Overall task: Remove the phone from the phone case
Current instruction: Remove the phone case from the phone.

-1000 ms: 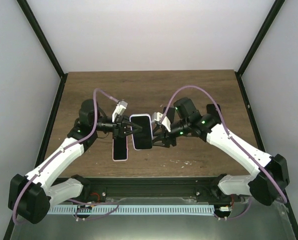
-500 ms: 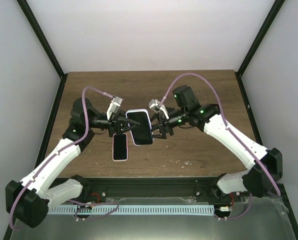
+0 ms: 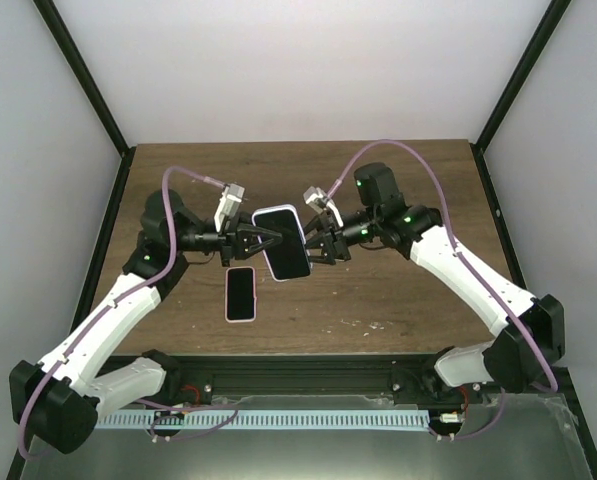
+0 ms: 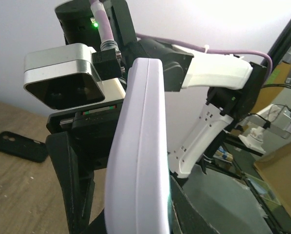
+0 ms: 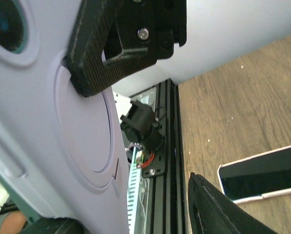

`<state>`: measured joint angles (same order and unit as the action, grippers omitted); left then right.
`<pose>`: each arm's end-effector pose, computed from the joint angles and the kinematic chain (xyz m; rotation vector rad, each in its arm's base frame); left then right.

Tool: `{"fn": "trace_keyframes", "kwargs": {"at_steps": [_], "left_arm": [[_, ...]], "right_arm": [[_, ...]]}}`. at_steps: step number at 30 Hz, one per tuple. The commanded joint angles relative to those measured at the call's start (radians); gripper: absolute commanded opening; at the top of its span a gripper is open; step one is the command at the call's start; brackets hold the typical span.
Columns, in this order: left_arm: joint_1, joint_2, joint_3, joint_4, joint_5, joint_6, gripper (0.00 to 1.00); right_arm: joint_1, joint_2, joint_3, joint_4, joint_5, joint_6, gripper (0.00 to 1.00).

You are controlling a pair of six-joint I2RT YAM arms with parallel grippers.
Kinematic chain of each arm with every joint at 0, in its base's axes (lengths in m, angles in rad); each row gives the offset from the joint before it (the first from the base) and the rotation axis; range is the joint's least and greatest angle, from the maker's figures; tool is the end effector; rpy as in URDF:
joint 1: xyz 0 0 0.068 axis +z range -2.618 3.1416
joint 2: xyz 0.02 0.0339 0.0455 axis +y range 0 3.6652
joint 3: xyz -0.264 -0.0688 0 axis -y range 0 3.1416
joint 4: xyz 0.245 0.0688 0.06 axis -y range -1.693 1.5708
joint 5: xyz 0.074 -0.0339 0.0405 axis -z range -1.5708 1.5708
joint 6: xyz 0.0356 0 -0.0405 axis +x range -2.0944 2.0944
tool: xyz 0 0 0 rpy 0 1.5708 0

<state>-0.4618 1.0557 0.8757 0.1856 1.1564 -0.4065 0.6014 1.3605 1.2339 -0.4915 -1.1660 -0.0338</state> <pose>0.1914 -0.1317 0.3589 1.0325 1.4823 -1.5330 0.2183 0.1895 0.3493 -1.2968 1.7217 1.5866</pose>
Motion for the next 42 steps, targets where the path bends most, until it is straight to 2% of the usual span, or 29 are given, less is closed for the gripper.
{"fn": "trace_keyframes", "kwargs": {"at_steps": [1,4,6,8,10,12,13,15,16,19,20,21,23,27,33,36,42], "left_arm": [[-0.066,0.070,-0.050,-0.215,0.065,0.097,0.00],[-0.066,0.074,-0.034,-0.264,0.028,0.132,0.00],[-0.064,0.070,-0.022,-0.315,-0.045,0.155,0.00],[-0.060,0.063,-0.014,-0.347,-0.120,0.179,0.00],[-0.052,0.057,-0.004,-0.309,-0.186,0.127,0.00],[-0.051,0.055,0.032,-0.317,-0.321,0.086,0.00],[-0.051,0.054,0.051,-0.324,-0.386,0.075,0.05],[-0.051,0.047,0.061,-0.293,-0.511,0.032,0.23],[-0.052,0.043,0.060,-0.272,-0.558,0.016,0.25],[-0.075,0.022,0.055,-0.264,-0.787,-0.019,0.42],[-0.093,0.012,0.047,-0.270,-0.873,-0.022,0.45],[-0.127,-0.001,0.040,-0.286,-1.035,-0.022,0.48],[-0.218,-0.011,0.037,-0.324,-1.227,0.015,0.51],[-0.378,0.012,0.035,-0.352,-1.433,0.042,0.51],[-0.579,0.105,0.005,-0.379,-1.623,0.065,0.47],[-0.654,0.156,0.006,-0.393,-1.678,-0.009,0.47],[-0.742,0.274,0.009,-0.380,-1.702,-0.163,0.48]], "right_arm": [[-0.032,-0.041,0.086,0.425,-0.210,0.250,0.44],[-0.032,-0.048,0.070,0.410,-0.202,0.219,0.26],[-0.031,-0.059,0.046,0.386,-0.184,0.187,0.14],[-0.032,-0.078,0.010,0.358,-0.157,0.162,0.08],[-0.032,-0.089,-0.010,0.293,-0.102,0.126,0.01],[-0.036,-0.099,0.000,0.181,-0.026,0.077,0.01],[-0.036,-0.104,0.013,0.115,0.012,0.047,0.01],[-0.037,-0.123,0.012,0.033,0.095,0.024,0.01],[-0.038,-0.139,-0.012,0.018,0.143,0.034,0.01],[-0.038,-0.191,-0.121,0.026,0.365,0.140,0.01],[-0.038,-0.207,-0.162,0.029,0.475,0.193,0.01],[-0.039,-0.220,-0.209,0.028,0.631,0.262,0.01],[-0.062,-0.243,-0.316,0.038,0.772,0.373,0.01],[-0.142,-0.221,-0.465,0.107,0.723,0.508,0.01],[-0.146,-0.129,-0.448,0.082,0.753,0.606,0.01],[-0.146,-0.099,-0.454,0.065,0.726,0.625,0.01],[-0.140,-0.030,-0.409,-0.032,0.748,0.644,0.01]]}}
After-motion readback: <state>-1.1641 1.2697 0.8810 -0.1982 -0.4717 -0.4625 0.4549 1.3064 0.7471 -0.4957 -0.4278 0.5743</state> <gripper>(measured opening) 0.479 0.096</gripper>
